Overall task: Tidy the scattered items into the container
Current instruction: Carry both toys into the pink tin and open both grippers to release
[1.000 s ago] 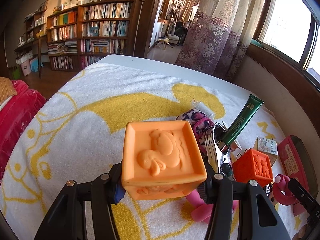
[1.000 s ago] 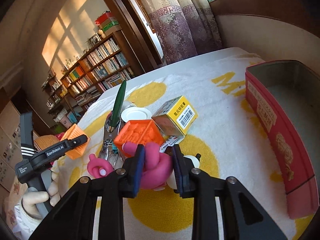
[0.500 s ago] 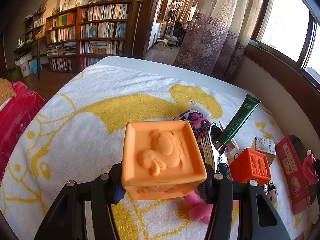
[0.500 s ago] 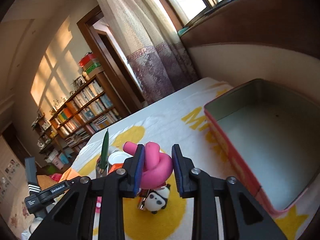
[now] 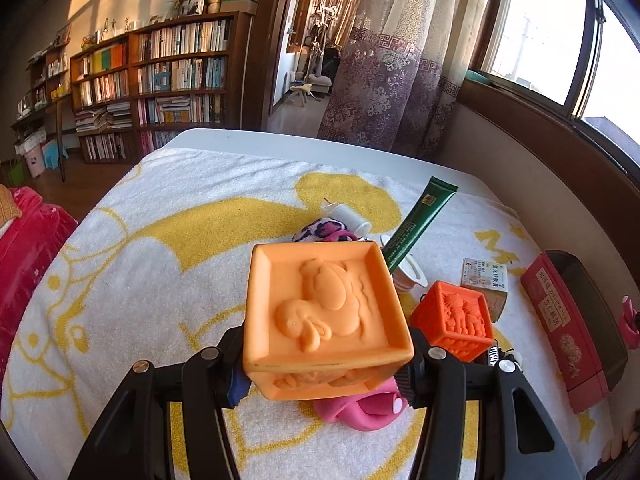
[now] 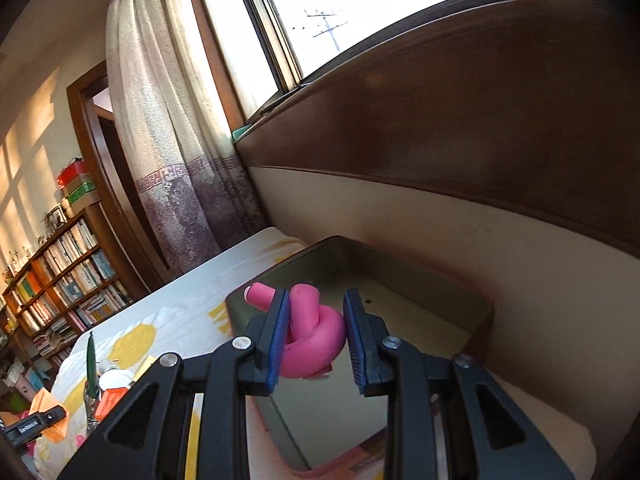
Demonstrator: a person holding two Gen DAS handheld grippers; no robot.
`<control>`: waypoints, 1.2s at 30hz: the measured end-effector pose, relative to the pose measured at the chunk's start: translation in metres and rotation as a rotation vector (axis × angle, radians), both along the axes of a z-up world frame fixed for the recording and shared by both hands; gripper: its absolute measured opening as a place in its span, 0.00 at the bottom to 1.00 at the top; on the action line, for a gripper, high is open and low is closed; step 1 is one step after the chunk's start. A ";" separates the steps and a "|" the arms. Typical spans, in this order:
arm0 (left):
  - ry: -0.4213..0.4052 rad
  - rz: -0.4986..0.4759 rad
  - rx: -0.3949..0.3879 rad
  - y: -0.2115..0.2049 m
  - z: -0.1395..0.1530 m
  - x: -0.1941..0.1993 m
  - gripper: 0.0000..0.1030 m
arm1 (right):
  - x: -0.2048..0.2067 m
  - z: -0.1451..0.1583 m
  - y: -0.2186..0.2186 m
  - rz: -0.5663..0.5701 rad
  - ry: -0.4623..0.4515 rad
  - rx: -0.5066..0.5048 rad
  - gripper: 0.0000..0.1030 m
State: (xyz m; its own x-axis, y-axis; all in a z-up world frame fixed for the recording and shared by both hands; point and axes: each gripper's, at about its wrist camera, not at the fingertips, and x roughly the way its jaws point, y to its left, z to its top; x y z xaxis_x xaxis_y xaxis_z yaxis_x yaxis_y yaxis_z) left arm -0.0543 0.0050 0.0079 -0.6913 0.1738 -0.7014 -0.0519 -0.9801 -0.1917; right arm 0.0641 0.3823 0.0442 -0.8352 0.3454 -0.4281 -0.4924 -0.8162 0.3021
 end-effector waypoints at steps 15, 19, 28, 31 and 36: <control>0.058 -0.270 -0.054 0.139 0.047 0.009 0.56 | 0.013 -0.003 0.019 -0.052 0.024 -0.044 0.67; 0.063 -0.359 -0.075 0.190 0.052 0.007 0.56 | 0.026 0.004 0.014 -0.129 0.072 -0.040 0.73; 0.049 -0.528 -0.089 0.286 0.048 0.001 0.56 | 0.050 0.018 0.012 -0.264 0.170 0.031 0.77; 0.030 -0.561 -0.076 0.308 0.046 -0.004 0.56 | 0.053 0.020 0.014 -0.289 0.199 0.036 0.77; 0.023 -0.624 -0.086 0.334 0.039 -0.007 0.78 | 0.060 0.022 0.015 -0.325 0.227 0.055 0.81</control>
